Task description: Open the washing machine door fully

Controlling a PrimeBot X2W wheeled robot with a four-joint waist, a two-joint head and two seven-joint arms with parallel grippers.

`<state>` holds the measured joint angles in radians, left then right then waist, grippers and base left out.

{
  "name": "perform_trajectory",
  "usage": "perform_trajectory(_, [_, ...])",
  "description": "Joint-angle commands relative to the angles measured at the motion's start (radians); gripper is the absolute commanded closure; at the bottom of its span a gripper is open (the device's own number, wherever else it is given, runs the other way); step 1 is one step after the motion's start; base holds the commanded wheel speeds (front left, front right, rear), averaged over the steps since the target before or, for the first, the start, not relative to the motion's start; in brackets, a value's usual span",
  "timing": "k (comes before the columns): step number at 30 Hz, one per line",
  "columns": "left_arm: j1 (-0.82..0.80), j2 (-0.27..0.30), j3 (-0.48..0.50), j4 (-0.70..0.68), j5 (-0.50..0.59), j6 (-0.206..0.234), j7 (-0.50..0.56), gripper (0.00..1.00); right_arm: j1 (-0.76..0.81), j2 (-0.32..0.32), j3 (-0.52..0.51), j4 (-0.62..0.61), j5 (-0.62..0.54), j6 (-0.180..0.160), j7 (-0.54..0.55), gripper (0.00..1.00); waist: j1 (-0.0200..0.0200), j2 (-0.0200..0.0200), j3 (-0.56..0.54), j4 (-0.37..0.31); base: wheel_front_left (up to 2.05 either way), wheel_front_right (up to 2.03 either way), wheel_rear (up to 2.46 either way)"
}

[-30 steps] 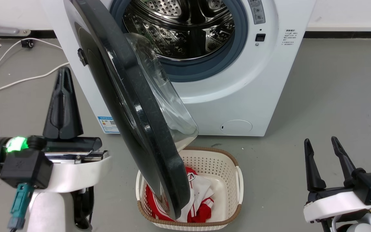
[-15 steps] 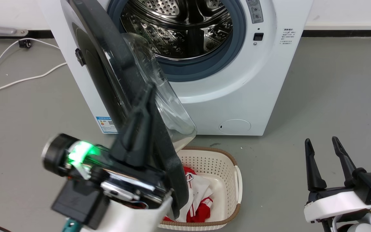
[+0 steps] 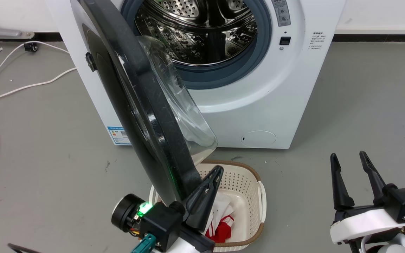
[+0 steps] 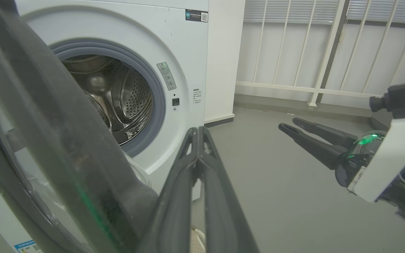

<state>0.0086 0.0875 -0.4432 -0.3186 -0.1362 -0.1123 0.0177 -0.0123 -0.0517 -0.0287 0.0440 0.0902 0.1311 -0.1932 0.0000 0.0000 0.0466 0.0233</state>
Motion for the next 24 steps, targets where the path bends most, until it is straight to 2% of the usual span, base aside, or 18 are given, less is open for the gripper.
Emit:
perform_trajectory(1, [0.008, 0.002, -0.002, 0.012, -0.002, 0.008, 0.004, 1.0, 0.005, 0.003, 0.0, 0.003, 0.01, -0.001, 0.001, 0.0, 0.0, 0.0, 0.0, 0.0, 0.0, 0.0, 0.0])
perform_trajectory(17, [-0.088, -0.028, -0.009, 0.182, -0.053, 0.097, -0.021, 1.0, -0.009, 0.003, 0.02, 0.018, 0.029, -0.001, 0.013, 0.0, 0.0, 0.0, 0.016, -0.015, 0.0, 0.0, 0.0])
perform_trajectory(24, [-0.079, -0.028, -0.008, 0.189, -0.054, 0.139, -0.005, 1.0, -0.005, 0.003, 0.026, 0.028, 0.036, -0.001, 0.015, 0.0, 0.0, 0.0, 0.015, -0.023, 0.0, 0.0, 0.0])
